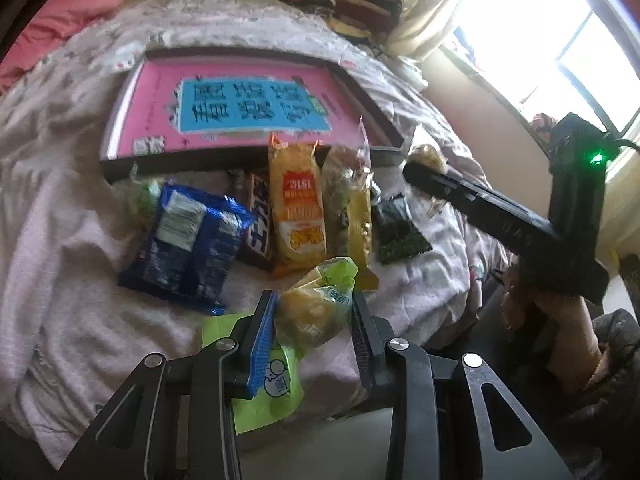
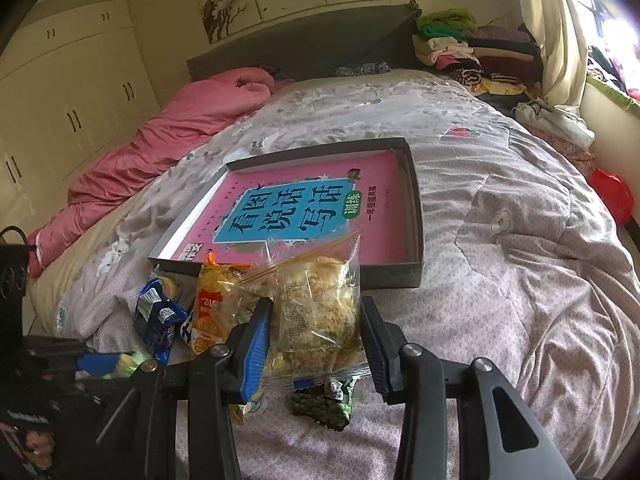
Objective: Organize snacks
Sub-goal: 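Close left tool on the yellow-green bun while right tool closes on the cracker bag, then carry the bun with left tool over the pink tray while right tool carries the cracker bag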
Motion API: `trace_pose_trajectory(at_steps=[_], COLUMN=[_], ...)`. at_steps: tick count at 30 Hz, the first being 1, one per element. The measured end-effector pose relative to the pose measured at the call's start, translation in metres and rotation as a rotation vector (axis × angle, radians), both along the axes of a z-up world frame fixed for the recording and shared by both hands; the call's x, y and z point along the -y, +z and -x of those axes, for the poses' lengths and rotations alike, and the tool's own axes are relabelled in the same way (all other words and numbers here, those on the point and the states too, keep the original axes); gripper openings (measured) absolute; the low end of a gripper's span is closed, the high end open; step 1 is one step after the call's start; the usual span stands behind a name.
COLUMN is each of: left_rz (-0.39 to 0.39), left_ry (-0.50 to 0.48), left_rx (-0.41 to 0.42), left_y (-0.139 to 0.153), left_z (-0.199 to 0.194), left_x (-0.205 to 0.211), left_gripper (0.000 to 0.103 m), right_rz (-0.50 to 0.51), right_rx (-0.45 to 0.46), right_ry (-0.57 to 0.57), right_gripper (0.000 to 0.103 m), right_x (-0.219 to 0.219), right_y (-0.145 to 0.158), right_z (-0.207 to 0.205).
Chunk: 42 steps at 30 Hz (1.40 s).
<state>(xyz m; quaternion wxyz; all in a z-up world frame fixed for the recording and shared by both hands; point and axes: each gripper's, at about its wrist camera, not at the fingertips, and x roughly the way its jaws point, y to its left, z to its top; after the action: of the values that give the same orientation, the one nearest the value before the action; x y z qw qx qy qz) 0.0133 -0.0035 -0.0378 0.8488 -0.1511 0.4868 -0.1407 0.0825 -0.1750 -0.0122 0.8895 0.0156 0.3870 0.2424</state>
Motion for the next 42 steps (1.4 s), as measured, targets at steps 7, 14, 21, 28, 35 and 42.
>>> trace_pose_trajectory(at_steps=[7, 14, 21, 28, 35, 42], left_rz=[0.012, 0.047, 0.028, 0.017, 0.002, -0.022], left_ry=[-0.005, 0.024, 0.116, 0.225, 0.303, 0.329], left_rx=[0.058, 0.15, 0.238, 0.258, 0.242, 0.228], left_y=[0.02, 0.056, 0.084, 0.085, 0.073, 0.063], left_z=[-0.001, -0.012, -0.032, -0.054, -0.072, -0.091], left_x=[0.004, -0.002, -0.026, -0.062, -0.09, -0.096], left_gripper=[0.036, 0.036, 0.036, 0.036, 0.036, 0.037], right_rz=[-0.021, -0.042, -0.054, -0.075, -0.084, -0.089], right_rx=[0.012, 0.07, 0.104, 0.115, 0.145, 0.157], right_ry=[-0.02, -0.045, -0.057, -0.06, -0.061, -0.07], right_gripper=[0.043, 0.043, 0.043, 0.044, 0.043, 0.044], right_x=[0.005, 0.011, 0.011, 0.013, 0.012, 0.011], right_y=[0.003, 0.014, 0.02, 0.023, 0.027, 0.029], right_z=[-0.001, 0.001, -0.008, -0.021, -0.034, -0.048])
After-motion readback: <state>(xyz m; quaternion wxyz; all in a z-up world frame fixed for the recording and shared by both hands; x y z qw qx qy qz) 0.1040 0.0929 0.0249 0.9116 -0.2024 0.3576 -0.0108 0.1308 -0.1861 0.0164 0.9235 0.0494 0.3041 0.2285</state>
